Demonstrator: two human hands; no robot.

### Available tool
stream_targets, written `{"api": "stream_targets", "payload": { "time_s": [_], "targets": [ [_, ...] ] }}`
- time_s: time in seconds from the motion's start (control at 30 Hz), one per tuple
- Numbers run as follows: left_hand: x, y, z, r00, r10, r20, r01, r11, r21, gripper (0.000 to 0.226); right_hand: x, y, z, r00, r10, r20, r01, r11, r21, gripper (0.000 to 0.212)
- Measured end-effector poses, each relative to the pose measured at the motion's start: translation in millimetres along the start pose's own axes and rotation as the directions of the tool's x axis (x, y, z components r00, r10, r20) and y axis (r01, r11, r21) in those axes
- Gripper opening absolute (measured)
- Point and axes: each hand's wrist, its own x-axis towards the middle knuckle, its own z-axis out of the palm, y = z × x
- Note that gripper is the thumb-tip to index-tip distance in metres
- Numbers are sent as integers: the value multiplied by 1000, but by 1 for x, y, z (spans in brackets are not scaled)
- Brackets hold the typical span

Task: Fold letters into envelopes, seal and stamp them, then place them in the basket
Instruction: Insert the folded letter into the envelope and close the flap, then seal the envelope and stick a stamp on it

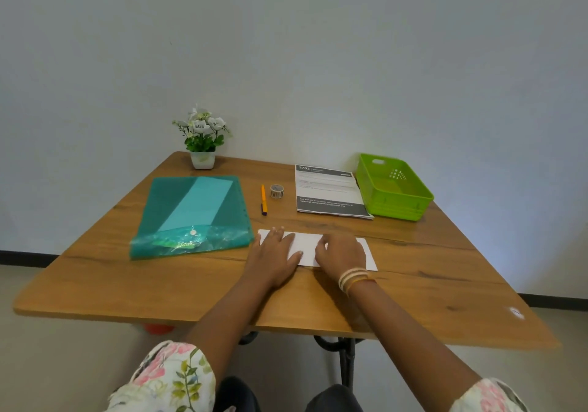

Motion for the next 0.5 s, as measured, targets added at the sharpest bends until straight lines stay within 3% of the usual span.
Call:
{"api": "stream_targets", "payload": {
  "time_s": [0.27, 0.4, 0.5],
  "targets": [
    [1, -8, 13, 998, 17, -63, -21, 998, -58, 60, 95, -49, 20, 993, -23, 116, -23, 923, 384, 25],
    [7, -10, 13, 993, 27, -116, -31, 999, -41, 60, 139, -65, 39, 975, -115, 188, 30, 914, 405, 43],
    [9, -12, 13, 991, 42, -130, -46, 999, -25, 59, 160, -71, 54, 961, -178, 210, 104, 942, 320, 49]
  ]
}}
